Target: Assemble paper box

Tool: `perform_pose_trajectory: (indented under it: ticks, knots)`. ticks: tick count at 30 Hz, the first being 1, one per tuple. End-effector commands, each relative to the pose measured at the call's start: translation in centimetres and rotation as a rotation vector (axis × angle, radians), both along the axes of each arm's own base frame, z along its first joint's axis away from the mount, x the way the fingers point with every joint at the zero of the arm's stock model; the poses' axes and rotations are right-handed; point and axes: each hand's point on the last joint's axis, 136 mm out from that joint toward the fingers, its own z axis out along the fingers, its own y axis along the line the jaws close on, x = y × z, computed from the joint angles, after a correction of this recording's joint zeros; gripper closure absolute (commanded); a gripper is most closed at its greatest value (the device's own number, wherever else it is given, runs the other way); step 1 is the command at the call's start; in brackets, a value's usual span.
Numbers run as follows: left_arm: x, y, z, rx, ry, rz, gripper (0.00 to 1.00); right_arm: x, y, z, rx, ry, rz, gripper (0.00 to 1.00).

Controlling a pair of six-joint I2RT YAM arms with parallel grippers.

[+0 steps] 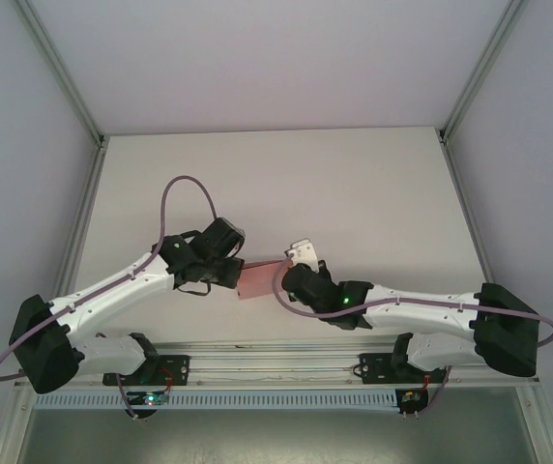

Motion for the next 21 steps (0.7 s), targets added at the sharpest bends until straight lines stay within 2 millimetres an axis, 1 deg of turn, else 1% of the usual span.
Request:
perform_pose_trajectory:
  ticks: [1,3,9,11,12,15,19,21]
  knots:
    - [-0.3,-2.2,2.0,-0.179,0.109,0.075,1.0,-1.9,-0.4,-2.5,-0.102,0.062,0.05,1.0]
    - [-0.3,-2.2,2.0,-0.211,0.15,0.119,1.0,-2.0,-0.4,-2.7,-0.101,0.064,0.05,1.0]
    - [0.3,-3.2,3.8,-0.34,0.195,0.175,1.0,-2.6,0.1,-2.9,-0.099,0.065,0.067,1.0]
    - [0.7,-2.6,4.1,-0.328,0.184,0.203,1.0,-2.6,0.2,-2.9,-0.095,0.065,0.067,1.0]
    - [0.7,-2.7,4.1,-0.335,0.18,0.197,1.0,-2.6,0.1,-2.9,-0.095,0.064,0.064,1.0]
    - [0.8,-2.6,3.4,-0.354,0.202,0.223,1.0,-2.7,0.1,-2.9,-0.088,0.067,0.067,1.0]
    - [0.6,-2.3,1.5,-0.341,0.214,0.239,1.0,-2.8,0.1,-3.0,-0.08,0.068,0.072,1.0]
    - [0.4,-2.0,1.0,-0.325,0.207,0.22,1.0,-2.7,0.0,-2.9,-0.088,0.063,0.071,1.0]
